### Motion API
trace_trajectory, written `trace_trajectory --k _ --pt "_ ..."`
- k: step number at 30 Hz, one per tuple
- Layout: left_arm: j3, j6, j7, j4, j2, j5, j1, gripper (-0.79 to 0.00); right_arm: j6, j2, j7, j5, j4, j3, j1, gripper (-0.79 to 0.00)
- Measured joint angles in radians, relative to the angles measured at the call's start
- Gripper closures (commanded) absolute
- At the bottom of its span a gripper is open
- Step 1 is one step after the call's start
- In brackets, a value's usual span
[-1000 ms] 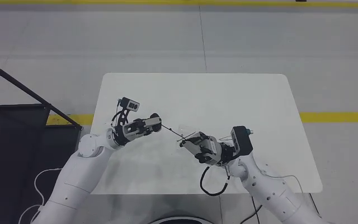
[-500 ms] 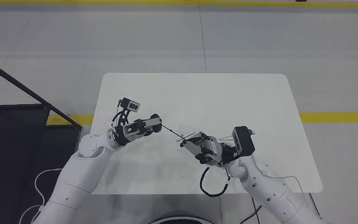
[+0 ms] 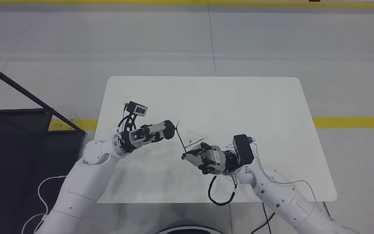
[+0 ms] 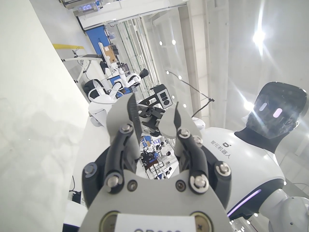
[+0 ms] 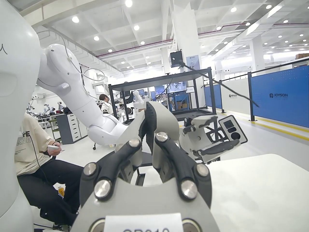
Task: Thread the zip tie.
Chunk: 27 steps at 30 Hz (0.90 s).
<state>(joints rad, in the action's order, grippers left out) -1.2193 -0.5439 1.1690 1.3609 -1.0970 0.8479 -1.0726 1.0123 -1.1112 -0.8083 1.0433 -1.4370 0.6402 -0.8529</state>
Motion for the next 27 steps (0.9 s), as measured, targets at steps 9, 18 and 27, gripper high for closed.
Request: trace_trajectory --k 9,18,27 --pt "-0.043 -0.049 -0.073 -0.005 -0.001 -0.038 -0.013 -0.785 0.0 0.033 0.0 0.145 0.043 0.053 -0.003 0.0" --pt "-0.091 -0.06 -0.058 0.017 0.001 0.02 -0.047 -0.785 0.0 0.124 0.104 0.364 0.018 0.136 -0.034 0.0" --pt "-0.094 -0.059 -0.045 0.019 -0.002 0.048 -0.053 -0.785 -0.03 0.185 0.454 0.269 -0.129 0.264 -0.133 0.0"
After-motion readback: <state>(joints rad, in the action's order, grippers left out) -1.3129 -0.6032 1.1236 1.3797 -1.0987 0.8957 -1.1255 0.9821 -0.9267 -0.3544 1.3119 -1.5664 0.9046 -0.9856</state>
